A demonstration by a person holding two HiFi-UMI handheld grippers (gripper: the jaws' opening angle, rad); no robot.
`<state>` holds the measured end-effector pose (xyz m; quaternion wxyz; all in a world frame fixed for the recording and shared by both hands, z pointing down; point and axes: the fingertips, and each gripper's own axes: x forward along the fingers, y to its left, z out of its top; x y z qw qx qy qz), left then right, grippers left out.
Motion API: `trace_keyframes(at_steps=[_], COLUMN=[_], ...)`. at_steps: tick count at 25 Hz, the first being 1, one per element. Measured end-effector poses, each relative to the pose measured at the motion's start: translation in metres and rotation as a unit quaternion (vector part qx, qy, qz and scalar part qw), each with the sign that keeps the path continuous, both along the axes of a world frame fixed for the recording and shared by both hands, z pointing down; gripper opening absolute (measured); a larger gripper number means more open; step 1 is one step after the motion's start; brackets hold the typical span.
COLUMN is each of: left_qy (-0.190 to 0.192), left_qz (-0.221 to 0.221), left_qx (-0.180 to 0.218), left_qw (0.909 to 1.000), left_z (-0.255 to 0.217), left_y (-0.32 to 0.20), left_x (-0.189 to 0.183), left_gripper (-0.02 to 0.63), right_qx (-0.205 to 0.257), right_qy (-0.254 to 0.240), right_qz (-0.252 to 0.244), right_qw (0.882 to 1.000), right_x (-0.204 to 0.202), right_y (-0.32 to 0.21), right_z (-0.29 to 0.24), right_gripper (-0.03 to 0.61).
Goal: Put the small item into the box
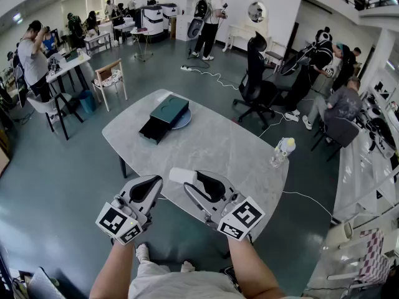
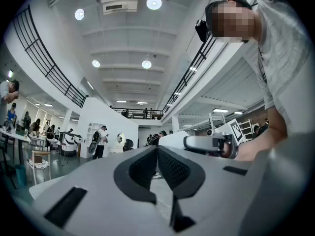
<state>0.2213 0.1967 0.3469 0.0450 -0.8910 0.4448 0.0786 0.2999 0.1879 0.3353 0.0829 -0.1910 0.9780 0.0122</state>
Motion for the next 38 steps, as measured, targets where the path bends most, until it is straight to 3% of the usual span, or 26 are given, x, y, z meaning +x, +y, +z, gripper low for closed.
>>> trace_keyframes(at_steps=[15, 22, 38], left_qy=[0.003, 0.008, 0.01], left_qz=[0.001, -0.005, 0.019], left_qx=[-0.002, -0.005, -0.01], left_qw=[1.0, 0.9999, 0.9997], left_z=[-0.003, 0.0, 0.004], left_y=[-0.008, -0.012, -0.053], left_x=[-0.006, -0.028, -0.152], left_gripper=[0.021, 0.021, 0.021], right_qx=[0.0, 0.002, -0.003], right_qy=[0.0, 0.005, 0.004], right_qz=[-0.008, -0.008, 0.014], right_qw=[1.0, 1.0, 1.0], right_x=[-0.008, -0.028, -0.158], right_y=[-0.006, -0.011, -0.057], right_z=[-0.005, -0.005, -0.008], right_gripper=[0.167, 0.167, 0.167])
